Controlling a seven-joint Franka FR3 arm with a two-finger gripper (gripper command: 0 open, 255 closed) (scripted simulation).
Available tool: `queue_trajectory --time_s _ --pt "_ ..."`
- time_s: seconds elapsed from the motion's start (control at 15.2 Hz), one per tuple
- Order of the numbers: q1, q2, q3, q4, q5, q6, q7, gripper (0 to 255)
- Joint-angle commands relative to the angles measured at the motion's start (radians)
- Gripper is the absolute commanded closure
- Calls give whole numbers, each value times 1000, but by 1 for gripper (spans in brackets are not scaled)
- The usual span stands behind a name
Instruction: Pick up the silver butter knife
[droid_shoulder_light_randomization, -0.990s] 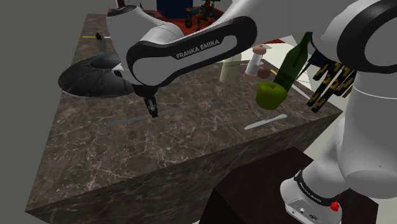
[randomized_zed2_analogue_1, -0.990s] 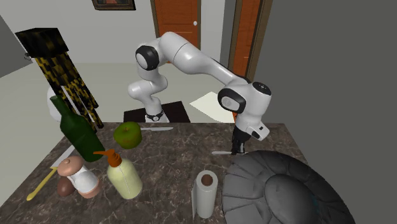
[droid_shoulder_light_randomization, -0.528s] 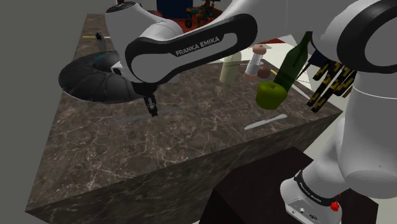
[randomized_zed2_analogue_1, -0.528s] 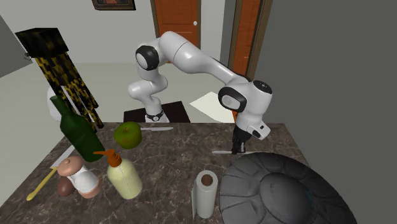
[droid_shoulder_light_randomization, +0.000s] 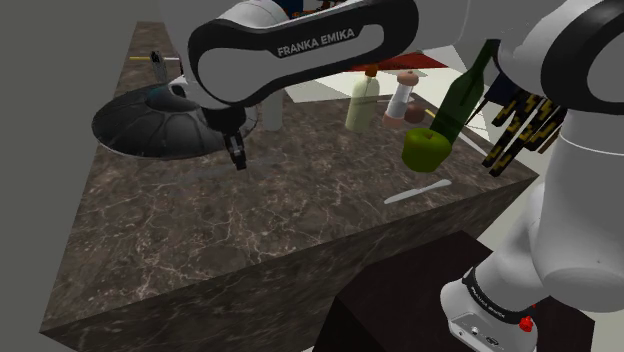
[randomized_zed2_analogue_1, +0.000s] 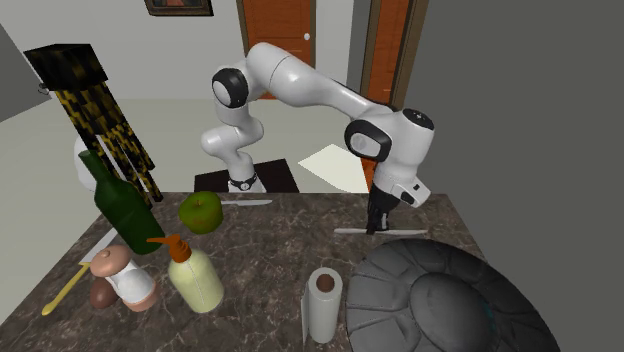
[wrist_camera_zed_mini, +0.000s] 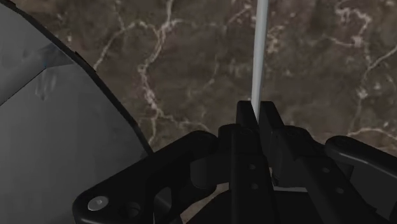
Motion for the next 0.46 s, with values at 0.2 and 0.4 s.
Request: queue_trajectory --time_s 0.2,0.4 --pt "1 -14 2 49 6 -61 -10 255" --pt "2 -15 3 62 7 -76 -12 255"
